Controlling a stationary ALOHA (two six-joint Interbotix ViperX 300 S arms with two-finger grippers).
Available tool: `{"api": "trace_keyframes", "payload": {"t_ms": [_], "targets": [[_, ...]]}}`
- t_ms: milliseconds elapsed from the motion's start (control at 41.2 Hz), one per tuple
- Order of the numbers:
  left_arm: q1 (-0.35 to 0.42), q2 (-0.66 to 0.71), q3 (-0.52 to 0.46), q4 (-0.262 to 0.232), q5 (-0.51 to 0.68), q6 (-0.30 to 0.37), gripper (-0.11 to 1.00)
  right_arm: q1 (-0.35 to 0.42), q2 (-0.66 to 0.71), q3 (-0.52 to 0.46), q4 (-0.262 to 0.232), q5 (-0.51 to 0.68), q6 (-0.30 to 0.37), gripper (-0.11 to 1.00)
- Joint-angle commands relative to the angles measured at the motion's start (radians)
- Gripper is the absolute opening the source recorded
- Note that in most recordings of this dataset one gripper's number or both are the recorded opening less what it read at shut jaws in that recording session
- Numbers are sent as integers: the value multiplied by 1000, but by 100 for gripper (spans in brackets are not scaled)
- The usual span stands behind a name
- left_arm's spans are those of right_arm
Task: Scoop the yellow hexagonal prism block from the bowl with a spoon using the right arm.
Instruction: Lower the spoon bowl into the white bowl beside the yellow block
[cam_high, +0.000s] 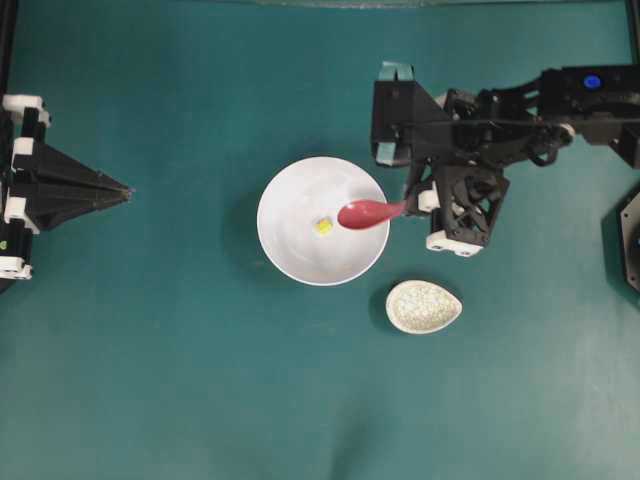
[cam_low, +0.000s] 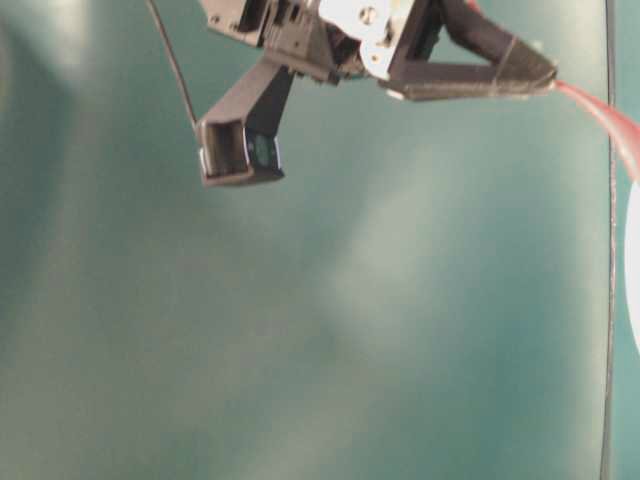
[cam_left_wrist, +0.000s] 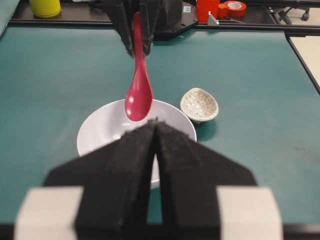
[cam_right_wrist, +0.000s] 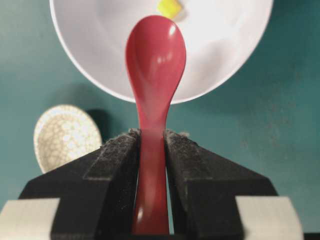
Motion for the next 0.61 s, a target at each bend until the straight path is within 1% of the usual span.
{"api": "trace_keyframes", "payload": {"t_ms": [0,243,388,582], "targets": [[0,11,-18,2,-6,2,0,-3,9,-61,-2,52,6,22],[0,11,-18,2,-5,0,0,-3,95,-175,-5,195,9,22],[0,11,-18,2,-6,0,0,-3,129,-225,-14,236,9,22],[-2,11,-18,2,-5,0,0,-2,150,-244,-37,249,6,22]]}}
